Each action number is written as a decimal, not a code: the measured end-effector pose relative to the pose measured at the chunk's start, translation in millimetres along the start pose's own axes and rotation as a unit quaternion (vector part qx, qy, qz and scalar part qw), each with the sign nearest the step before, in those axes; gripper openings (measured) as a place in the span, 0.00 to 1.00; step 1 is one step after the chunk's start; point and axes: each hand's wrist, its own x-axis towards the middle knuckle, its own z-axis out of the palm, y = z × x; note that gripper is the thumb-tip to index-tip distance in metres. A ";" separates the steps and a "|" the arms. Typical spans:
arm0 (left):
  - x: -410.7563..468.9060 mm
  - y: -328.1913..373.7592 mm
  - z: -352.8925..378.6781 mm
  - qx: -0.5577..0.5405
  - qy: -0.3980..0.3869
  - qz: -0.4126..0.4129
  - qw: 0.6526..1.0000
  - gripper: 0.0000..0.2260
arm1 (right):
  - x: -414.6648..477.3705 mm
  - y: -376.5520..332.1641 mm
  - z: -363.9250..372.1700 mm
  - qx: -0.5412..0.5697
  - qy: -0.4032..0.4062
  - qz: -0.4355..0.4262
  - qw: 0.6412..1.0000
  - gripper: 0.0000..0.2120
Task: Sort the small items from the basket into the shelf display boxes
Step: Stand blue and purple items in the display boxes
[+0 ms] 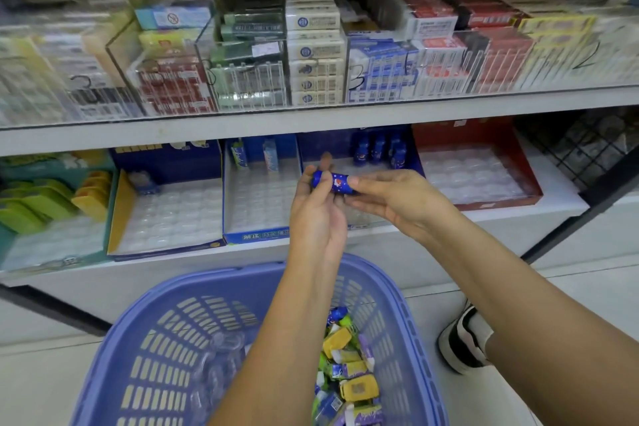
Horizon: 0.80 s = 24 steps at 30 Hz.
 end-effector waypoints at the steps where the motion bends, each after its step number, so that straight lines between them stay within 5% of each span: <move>1: 1.2 -2.3 1.3 0.010 -0.007 0.006 1.000 0.09 | 2.2 -0.2 -1.0 0.027 0.009 -0.006 1.000 0.11; 3: 2.5 -7.9 1.5 0.091 -0.022 0.003 0.996 0.08 | 7.3 -4.8 -4.0 0.031 0.039 -0.045 0.998 0.09; 5: 3.0 -12.1 -4.2 0.319 -0.033 -0.009 0.947 0.13 | 15.5 -13.1 -15.2 -0.096 0.109 -0.133 0.981 0.11; 6: 3.4 -13.2 -10.3 0.465 -0.041 -0.010 0.884 0.18 | 22.5 -18.7 -23.8 -0.210 0.151 -0.182 0.949 0.11; 8: 2.9 -13.6 -27.2 0.727 -0.083 0.035 0.680 0.22 | 38.4 -30.9 -39.9 -0.406 0.193 -0.226 0.864 0.11; 10: -0.1 -13.7 -39.4 0.851 -0.153 0.075 0.497 0.23 | 57.2 -37.1 -51.3 -0.518 0.178 -0.211 0.810 0.10; 11: -1.3 -14.4 -43.0 0.873 -0.178 0.081 0.447 0.24 | 65.8 -37.6 -53.3 -0.554 0.158 -0.198 0.793 0.10; 13: -3.2 -14.5 -45.5 0.885 -0.194 0.084 0.415 0.24 | 77.6 -37.2 -54.5 -0.576 0.111 -0.164 0.793 0.11; 19: 0.8 -14.4 -44.3 0.897 -0.198 0.071 0.388 0.26 | 91.5 -44.3 -62.8 -0.632 0.045 -0.137 0.761 0.13; 24: 0.8 -14.3 -43.6 0.901 -0.203 0.058 0.379 0.26 | 93.9 -39.0 -52.9 -0.625 0.034 -0.122 0.770 0.11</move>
